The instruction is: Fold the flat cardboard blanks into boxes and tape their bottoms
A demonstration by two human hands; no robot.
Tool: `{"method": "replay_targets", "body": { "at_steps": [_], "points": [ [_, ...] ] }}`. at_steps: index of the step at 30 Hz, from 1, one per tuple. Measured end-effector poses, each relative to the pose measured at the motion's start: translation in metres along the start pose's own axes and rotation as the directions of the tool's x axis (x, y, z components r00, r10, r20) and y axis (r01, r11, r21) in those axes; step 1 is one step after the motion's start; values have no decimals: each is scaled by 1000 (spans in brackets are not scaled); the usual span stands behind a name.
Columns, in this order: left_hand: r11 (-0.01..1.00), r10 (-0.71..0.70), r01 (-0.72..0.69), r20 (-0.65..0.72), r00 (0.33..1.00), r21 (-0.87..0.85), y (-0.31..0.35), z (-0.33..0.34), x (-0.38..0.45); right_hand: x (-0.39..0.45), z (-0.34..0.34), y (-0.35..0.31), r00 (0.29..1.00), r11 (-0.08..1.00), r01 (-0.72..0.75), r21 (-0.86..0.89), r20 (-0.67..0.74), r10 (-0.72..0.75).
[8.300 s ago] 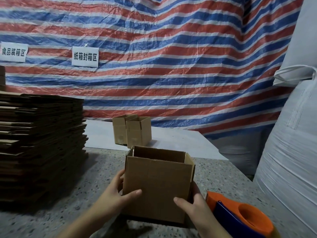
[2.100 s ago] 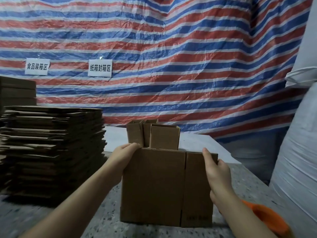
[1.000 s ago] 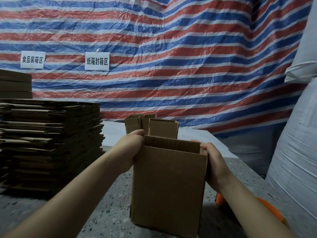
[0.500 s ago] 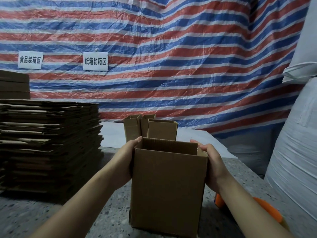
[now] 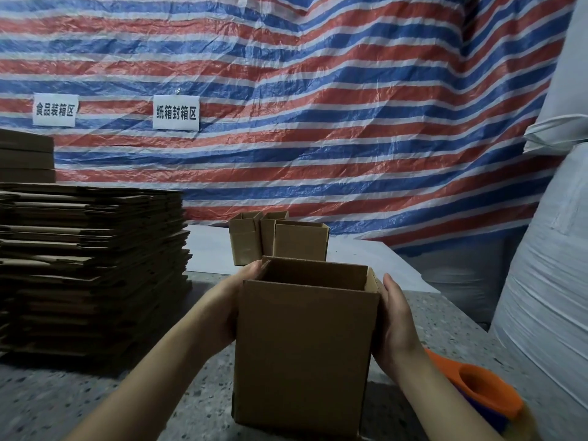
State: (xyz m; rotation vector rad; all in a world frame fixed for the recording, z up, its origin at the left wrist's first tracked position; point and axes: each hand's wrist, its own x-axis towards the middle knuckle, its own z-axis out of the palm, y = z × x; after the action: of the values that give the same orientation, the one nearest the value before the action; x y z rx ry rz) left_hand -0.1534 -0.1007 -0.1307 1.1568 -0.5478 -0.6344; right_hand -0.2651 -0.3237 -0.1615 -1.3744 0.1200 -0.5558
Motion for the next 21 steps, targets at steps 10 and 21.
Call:
{"method": "replay_targets", "body": {
  "at_steps": [10, 21],
  "points": [
    [997, 17, -38, -282, 959, -67, -25, 17, 18, -6, -4, 0, 1000, 992, -8, 126, 17, 6],
    [996, -1, 19, -199, 980, 92, -21, 13, 22, -7, -13, 4, 998, 997, 39, 60, 52, -42]
  ]
}}
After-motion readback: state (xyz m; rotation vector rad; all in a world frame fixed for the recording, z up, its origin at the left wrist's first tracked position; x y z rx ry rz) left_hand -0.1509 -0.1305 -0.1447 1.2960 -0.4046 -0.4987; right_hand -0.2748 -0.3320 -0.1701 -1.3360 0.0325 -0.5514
